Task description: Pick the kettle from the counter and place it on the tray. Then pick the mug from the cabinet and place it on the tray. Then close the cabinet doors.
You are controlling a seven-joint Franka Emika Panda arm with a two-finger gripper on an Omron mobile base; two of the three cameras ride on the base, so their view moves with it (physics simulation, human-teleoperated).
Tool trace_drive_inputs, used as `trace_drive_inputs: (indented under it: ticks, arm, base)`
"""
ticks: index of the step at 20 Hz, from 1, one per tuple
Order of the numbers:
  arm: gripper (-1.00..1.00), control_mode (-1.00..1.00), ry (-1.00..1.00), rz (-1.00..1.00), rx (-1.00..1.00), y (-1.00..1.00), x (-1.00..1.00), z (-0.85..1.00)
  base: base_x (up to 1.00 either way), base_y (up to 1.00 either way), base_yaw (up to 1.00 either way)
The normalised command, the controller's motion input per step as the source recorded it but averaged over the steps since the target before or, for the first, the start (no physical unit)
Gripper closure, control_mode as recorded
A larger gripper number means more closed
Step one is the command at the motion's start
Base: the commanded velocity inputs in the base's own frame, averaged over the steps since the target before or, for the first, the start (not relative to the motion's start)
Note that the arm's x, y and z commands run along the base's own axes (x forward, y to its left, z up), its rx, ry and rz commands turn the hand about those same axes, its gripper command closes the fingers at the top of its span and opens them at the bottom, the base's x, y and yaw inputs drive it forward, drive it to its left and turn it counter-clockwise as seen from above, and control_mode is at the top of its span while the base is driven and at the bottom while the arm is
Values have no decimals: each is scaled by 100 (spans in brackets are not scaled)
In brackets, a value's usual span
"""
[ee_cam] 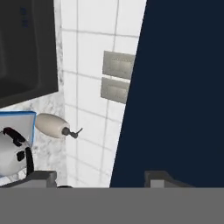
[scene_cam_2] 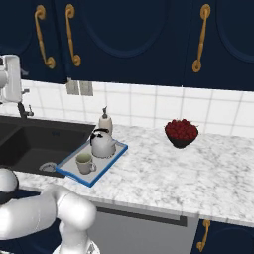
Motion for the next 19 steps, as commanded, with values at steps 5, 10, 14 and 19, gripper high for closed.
trace_drive_inputs:
  ticks: [5,10,14,19]
  arm:
    - [-100,-100,-4,24,18,-39,100,0]
    - [-100,-100,-4,24,15,-31,94,-4]
    - [-100,-100,-4,21,8,-30,56,-22]
    - [-100,-100,3,4,0,-3,22,-11]
  base:
    - [0,0,0]
    - [0,0,0]
    - [0,0,0]
    - [0,0,0]
